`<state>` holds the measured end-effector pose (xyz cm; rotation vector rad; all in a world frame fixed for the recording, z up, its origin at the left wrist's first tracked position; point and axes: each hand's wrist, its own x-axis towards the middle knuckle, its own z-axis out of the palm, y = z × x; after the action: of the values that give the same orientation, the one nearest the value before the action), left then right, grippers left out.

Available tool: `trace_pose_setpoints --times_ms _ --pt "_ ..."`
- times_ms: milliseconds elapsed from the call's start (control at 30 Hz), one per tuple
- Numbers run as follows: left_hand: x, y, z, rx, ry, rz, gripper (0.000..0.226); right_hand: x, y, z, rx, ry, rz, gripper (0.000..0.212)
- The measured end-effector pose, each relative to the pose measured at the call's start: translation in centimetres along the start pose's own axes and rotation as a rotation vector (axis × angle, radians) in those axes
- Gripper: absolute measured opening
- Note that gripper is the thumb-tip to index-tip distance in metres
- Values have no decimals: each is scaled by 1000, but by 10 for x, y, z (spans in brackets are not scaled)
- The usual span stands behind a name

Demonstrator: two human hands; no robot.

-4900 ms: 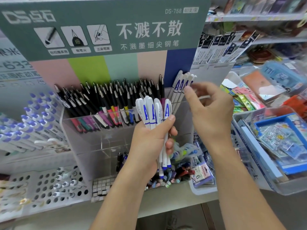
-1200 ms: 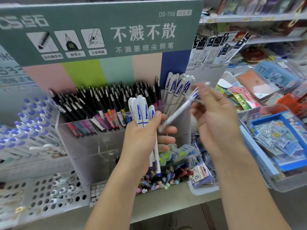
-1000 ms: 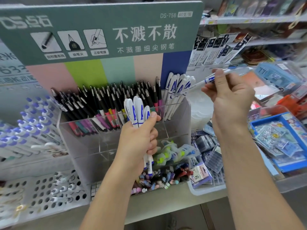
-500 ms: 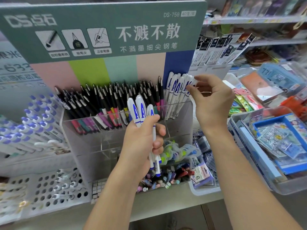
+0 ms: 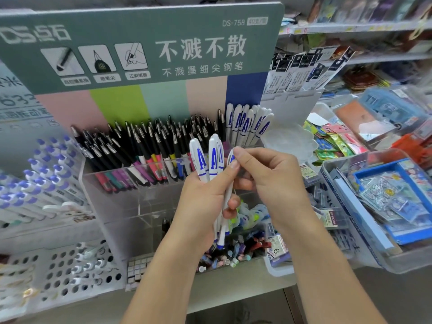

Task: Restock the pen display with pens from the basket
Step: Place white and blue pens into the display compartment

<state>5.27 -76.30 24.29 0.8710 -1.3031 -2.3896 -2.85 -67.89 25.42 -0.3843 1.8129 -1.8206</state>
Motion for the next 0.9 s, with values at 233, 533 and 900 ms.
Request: trace_pose_setpoints --times_ms 233,533,900 --pt "-4 1 -7 106 -74 -37 27 7 -1 -19 99 -190 157 12" --pt "-2 3 -15 100 115 36 22 37 -29 -39 343 318 -291 17" --pt "-7 5 -12 75 12 6 27 60 -10 -25 -294 418 -577 6"
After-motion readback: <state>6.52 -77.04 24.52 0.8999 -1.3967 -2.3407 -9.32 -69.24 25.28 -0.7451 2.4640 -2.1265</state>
